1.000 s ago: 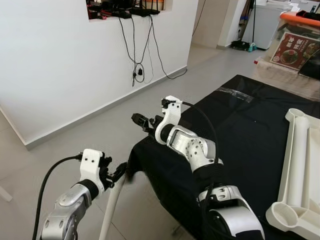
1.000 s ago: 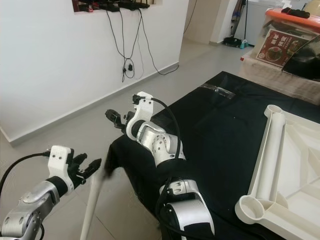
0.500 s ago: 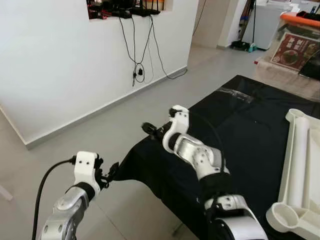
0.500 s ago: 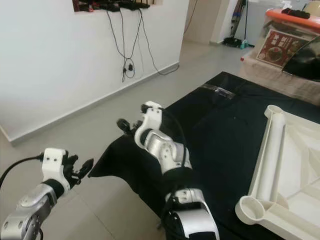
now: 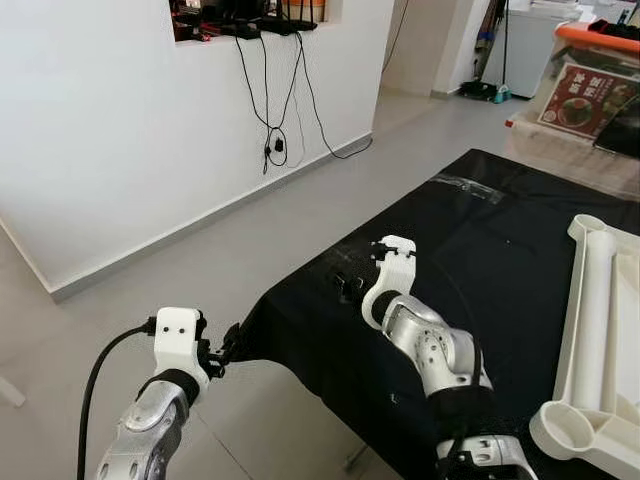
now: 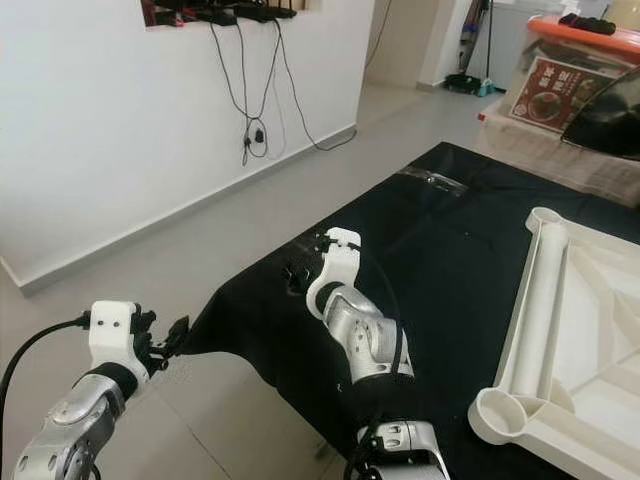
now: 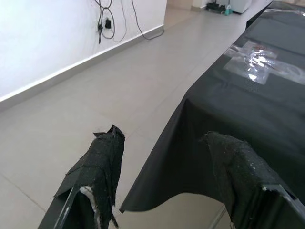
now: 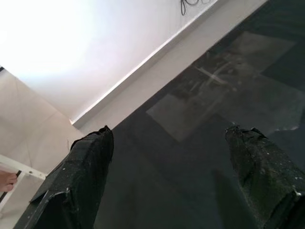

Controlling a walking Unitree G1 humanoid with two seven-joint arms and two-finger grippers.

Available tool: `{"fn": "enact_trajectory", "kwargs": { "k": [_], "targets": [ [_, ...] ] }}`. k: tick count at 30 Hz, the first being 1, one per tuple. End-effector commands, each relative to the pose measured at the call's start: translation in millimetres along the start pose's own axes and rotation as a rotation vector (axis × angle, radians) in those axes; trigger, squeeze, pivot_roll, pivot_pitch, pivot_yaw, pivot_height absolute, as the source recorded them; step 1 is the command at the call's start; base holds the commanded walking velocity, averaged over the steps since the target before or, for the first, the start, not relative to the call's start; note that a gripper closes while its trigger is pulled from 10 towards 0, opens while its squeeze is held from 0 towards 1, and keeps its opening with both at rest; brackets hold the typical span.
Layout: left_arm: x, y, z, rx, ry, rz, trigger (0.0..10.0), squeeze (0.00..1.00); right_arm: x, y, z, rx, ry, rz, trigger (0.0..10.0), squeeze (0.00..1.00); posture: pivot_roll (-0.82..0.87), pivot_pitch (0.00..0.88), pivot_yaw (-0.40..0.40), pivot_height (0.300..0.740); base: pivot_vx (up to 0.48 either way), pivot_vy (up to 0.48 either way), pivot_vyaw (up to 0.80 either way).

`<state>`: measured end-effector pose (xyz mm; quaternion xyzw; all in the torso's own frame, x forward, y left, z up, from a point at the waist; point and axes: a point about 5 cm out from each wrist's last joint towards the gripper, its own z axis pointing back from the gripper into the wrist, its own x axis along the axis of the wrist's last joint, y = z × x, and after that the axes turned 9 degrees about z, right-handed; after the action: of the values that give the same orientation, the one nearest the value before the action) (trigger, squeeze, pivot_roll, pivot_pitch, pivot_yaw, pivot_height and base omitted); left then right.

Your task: Building children table

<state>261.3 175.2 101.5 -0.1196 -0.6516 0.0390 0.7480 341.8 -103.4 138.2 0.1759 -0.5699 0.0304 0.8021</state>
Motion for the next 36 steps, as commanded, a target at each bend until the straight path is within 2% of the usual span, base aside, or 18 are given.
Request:
{"fn": "enact_trajectory", "kwargs": {
  "k": [1, 5, 7, 8, 10, 12, 15, 18, 20, 26, 31, 36],
  "targets": [
    [0.6, -2.6, 0.7, -0.002, -0.008, -0.014, 10.0, 0.0, 2.9, 1.1, 4.9, 0.022, -0.041, 0.008, 10.0, 0.0, 0.05, 0.0, -0.036, 0.74, 0.0, 0.0, 0.0],
    [2.1, -3.6, 0.6, -0.005, -0.016, -0.014, 10.0, 0.0, 4.7, 1.2, 7.1, 0.031, -0.062, 0.002, 10.0, 0.0, 0.05, 0.0, -0.036, 0.74, 0.0, 0.0, 0.0],
    [8.3, -8.0, 0.6, -0.03, -0.045, -0.048, 10.0, 0.0, 17.7, -7.8, 11.0, -0.043, -0.17, -0.037, 10.0, 0.0, 0.05, 0.0, -0.03, 0.74, 0.0, 0.0, 0.0],
    [8.3, -8.0, 0.6, -0.03, -0.045, -0.048, 10.0, 0.0, 17.7, -7.8, 11.0, -0.043, -0.17, -0.037, 10.0, 0.0, 0.05, 0.0, -0.03, 0.74, 0.0, 0.0, 0.0],
    [12.7, -10.8, 0.5, -0.047, -0.067, -0.072, 10.0, 0.0, 35.0, -20.7, 16.6, -0.164, -0.311, -0.051, 10.0, 0.0, 0.05, 0.0, -0.025, 0.74, 0.0, 0.0, 0.0],
    [14.1, -11.3, 0.4, -0.052, -0.076, -0.071, 10.0, 0.0, 42.5, -24.6, 20.0, -0.204, -0.37, -0.047, 10.0, 0.0, 0.05, 0.0, -0.026, 0.74, 0.0, 0.0, 0.0],
    [14.5, -11.5, 0.7, -0.053, -0.077, -0.072, 10.0, 0.0, 44.6, -25.1, 22.0, -0.208, -0.389, -0.038, 10.0, 0.0, 0.05, 0.0, -0.026, 0.74, 0.0, 0.0, 0.0],
    [14.8, -14.3, 4.1, -0.064, -0.078, -0.09, 10.0, 0.0, 42.6, -27.3, 27.0, -0.234, -0.398, 0.031, 10.0, 0.0, 0.05, 0.0, -0.024, 0.74, 0.0, 0.0, 0.0],
    [14.6, -15.3, 5.1, -0.069, -0.078, -0.095, 10.0, 0.0, 40.8, -27.9, 27.6, -0.24, -0.39, 0.042, 10.0, 0.0, 0.05, 0.0, -0.024, 0.74, 0.0, 0.0, 0.0],
    [14.9, -17.0, 5.7, -0.083, -0.08, -0.116, 10.0, 0.0, 38.2, -27.0, 28.0, -0.243, -0.386, 0.042, 10.0, 0.0, 0.05, 0.0, -0.025, 0.74, 0.0, 0.0, 0.0],
    [17.6, -23.3, 6.7, -0.115, -0.104, -0.07, 10.0, 0.0, 37.7, -25.5, 26.9, -0.252, -0.395, 0.046, 10.0, 0.0, 0.05, 0.0, -0.018, 0.74, 0.0, 0.0, 0.0],
    [19.1, -24.5, 4.7, -0.131, -0.103, -0.083, 10.0, 0.0, 38.5, -25.8, 25.8, -0.263, -0.403, 0.053, 10.0, 0.0, 0.04, 0.0, -0.015, 0.74, 0.0, 0.0, 0.0]
  ]
}}
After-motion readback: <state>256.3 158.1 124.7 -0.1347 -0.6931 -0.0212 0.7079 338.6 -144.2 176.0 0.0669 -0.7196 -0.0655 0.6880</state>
